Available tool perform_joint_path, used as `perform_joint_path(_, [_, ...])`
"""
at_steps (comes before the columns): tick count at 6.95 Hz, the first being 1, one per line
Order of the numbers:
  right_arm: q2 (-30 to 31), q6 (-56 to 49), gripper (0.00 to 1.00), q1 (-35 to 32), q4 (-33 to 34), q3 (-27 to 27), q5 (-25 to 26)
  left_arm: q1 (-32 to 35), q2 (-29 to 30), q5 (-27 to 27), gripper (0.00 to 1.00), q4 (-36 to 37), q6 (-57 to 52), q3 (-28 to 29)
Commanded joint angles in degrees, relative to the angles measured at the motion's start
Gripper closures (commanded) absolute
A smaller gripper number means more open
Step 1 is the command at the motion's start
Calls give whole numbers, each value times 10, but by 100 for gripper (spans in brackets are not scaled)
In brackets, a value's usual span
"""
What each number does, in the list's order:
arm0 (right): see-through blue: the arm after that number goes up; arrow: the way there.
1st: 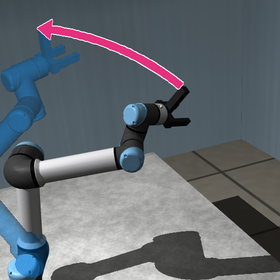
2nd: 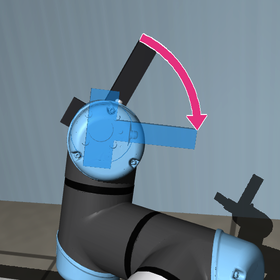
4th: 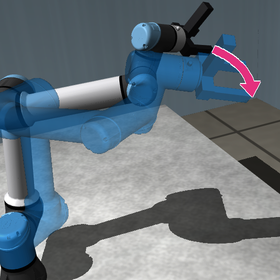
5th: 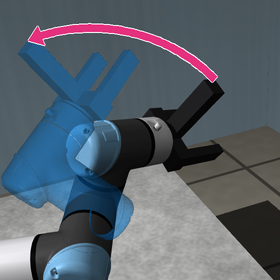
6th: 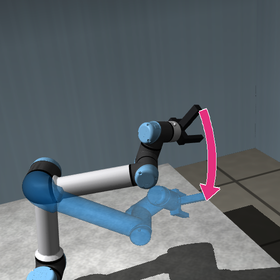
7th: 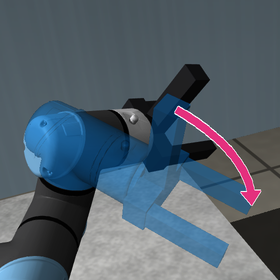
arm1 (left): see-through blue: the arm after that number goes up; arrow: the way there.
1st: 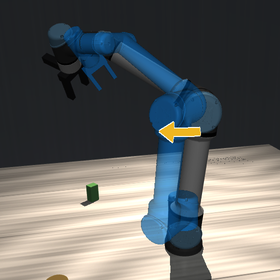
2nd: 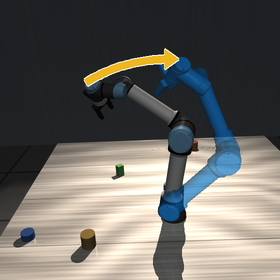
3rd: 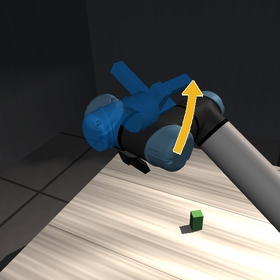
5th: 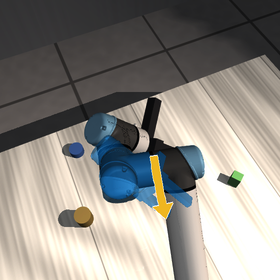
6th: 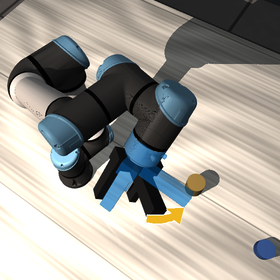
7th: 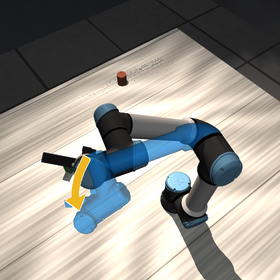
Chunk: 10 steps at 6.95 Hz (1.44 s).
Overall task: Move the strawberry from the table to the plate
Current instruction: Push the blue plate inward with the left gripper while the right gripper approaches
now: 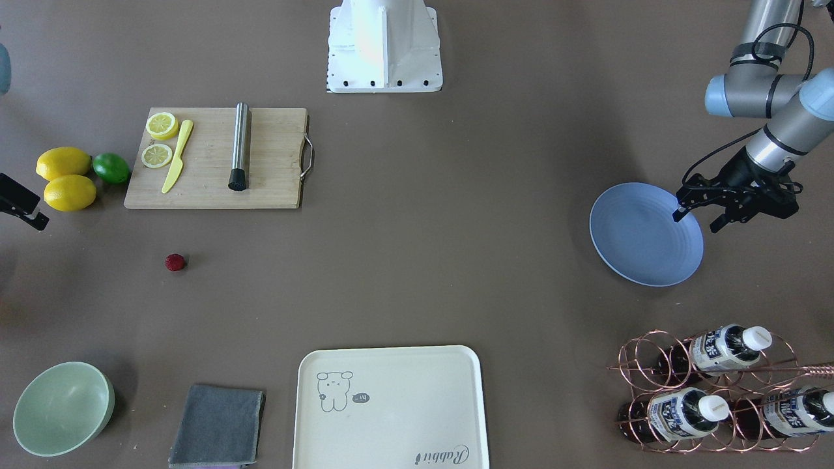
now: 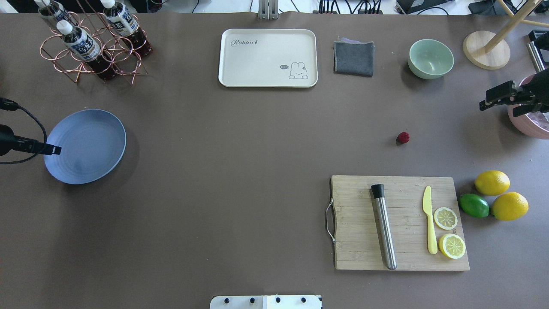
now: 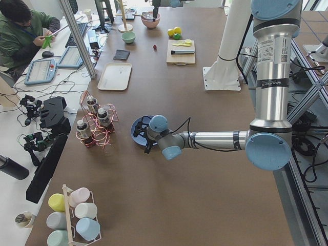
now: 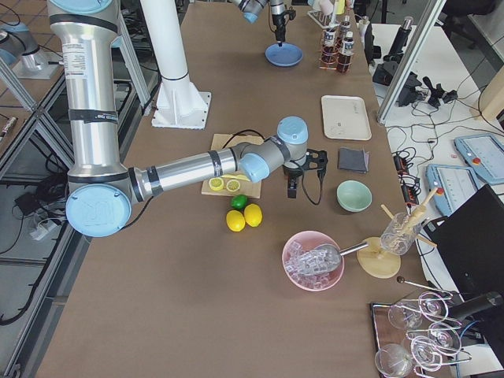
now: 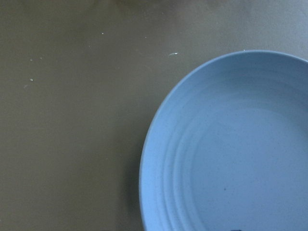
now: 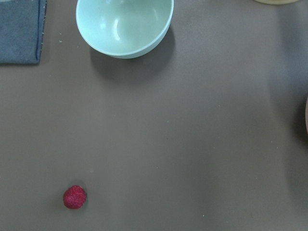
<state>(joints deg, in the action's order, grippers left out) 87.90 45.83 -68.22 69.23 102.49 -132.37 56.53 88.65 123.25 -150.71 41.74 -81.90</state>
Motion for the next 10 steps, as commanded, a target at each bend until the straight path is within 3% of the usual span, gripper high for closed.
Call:
perform_joint_path(1, [0,0,0,0,0,0,4,-1,10,0,25,-20,-2,23])
perform_joint_path(3, [-1,0,0,1,0,0,6,-1,12,0,100,-27,2,30])
perform_joint_path(6, [0,0,0,1,0,0,5,-1,21,12,100,-23,15,19])
perform_joint_path(7, [0,0,0,1,0,0,5,14,37,102,100,-4,29,12])
perform_joint_path(8, [0,0,0,2,0,0,5,51,54,151,100,2,67,8])
perform_joint_path(10, [-7,0,0,6,1,-3,5,55,78,175,100,8,124,-12])
